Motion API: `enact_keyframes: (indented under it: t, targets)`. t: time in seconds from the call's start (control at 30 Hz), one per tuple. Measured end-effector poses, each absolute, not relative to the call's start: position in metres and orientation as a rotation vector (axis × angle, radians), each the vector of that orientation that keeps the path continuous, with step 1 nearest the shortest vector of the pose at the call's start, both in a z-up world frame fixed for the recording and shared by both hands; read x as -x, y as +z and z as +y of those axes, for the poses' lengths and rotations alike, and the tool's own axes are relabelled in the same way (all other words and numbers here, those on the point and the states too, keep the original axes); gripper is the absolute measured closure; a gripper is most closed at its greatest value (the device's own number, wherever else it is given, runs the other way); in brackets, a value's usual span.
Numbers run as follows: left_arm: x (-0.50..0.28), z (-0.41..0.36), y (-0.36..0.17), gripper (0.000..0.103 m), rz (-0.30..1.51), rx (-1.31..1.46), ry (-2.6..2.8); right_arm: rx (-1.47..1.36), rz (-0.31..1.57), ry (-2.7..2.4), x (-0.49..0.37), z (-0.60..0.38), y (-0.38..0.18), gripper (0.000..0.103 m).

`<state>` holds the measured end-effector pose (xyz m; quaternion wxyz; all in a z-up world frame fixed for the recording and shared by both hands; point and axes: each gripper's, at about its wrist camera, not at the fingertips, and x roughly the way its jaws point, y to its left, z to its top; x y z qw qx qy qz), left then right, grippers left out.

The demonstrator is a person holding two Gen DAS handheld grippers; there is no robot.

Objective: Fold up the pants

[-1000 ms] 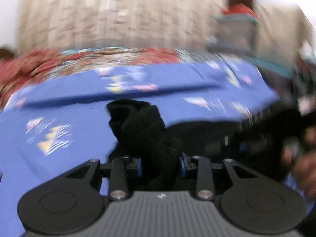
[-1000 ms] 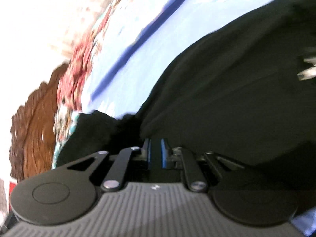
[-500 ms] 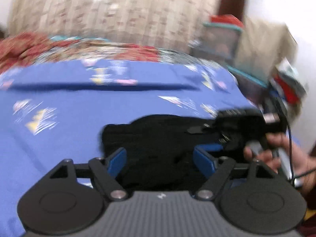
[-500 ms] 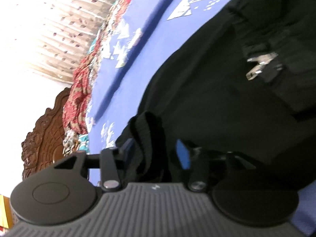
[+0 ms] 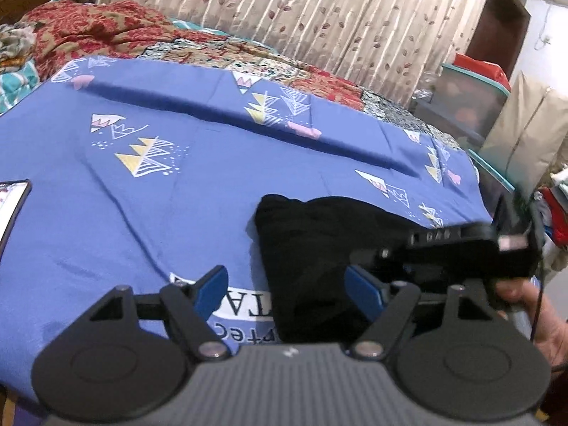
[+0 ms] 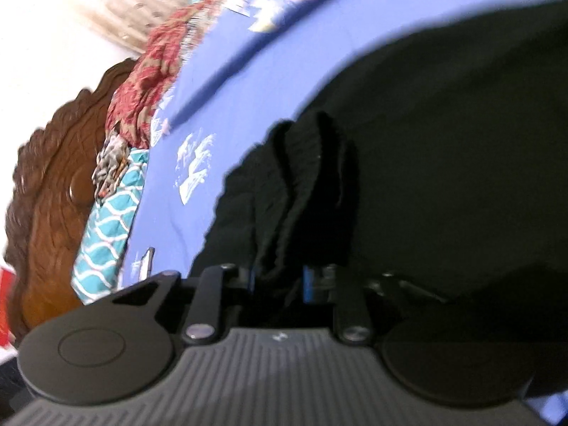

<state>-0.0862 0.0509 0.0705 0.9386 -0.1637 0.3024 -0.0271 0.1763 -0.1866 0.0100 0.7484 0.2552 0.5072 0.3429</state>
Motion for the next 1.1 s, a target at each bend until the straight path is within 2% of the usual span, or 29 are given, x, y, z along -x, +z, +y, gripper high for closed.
enact_keyframes:
  t: [0.13, 0.23, 0.33, 0.37, 0.4, 0.53, 0.73, 0.83, 0.9, 0.97, 1.1]
  targets:
    - [0.084, 0.051, 0.066, 0.029, 0.632, 0.335, -0.054, -0.373, 0.858, 0.751, -0.166, -0.194, 0.051, 0.081]
    - [0.083, 0.052, 0.064, 0.029, 0.639, 0.342, -0.048, -0.288, 0.702, 0.705, -0.158, -0.209, 0.062, 0.081]
    - [0.08, 0.051, 0.061, 0.029, 0.654, 0.345, -0.051, -0.297, 0.811, 0.597, -0.17, -0.226, 0.03, 0.079]
    - [0.078, 0.051, 0.06, 0.029, 0.663, 0.346, -0.052, -0.313, 0.892, 0.576, -0.175, -0.23, 0.014, 0.075]
    - [0.076, 0.05, 0.058, 0.029, 0.673, 0.347, -0.05, -0.33, 0.942, 0.564, -0.177, -0.234, 0.003, 0.066]
    - [0.065, 0.049, 0.059, 0.032, 0.689, 0.361, -0.064, -0.41, 0.904, 0.558, -0.173, -0.249, 0.008, 0.062]
    - [0.037, 0.038, 0.07, 0.043, 0.665, 0.378, -0.125, -0.483, 0.834, 0.526, -0.169, -0.263, 0.026, 0.063]
    - [0.022, 0.026, 0.07, 0.062, 0.669, 0.38, -0.165, -0.473, 0.785, 0.525, -0.155, -0.266, 0.034, 0.068]
    - [0.014, 0.016, 0.066, 0.089, 0.687, 0.366, -0.213, -0.446, 0.764, 0.555, -0.151, -0.261, 0.035, 0.074]
    - [0.008, 0.004, 0.058, 0.096, 0.72, 0.335, -0.257, -0.413, 0.769, 0.577, -0.15, -0.254, 0.032, 0.074]
    - [-0.008, -0.027, 0.022, 0.099, 0.892, 0.104, -0.211, -0.335, 0.93, 0.488, -0.163, -0.244, -0.002, 0.074]
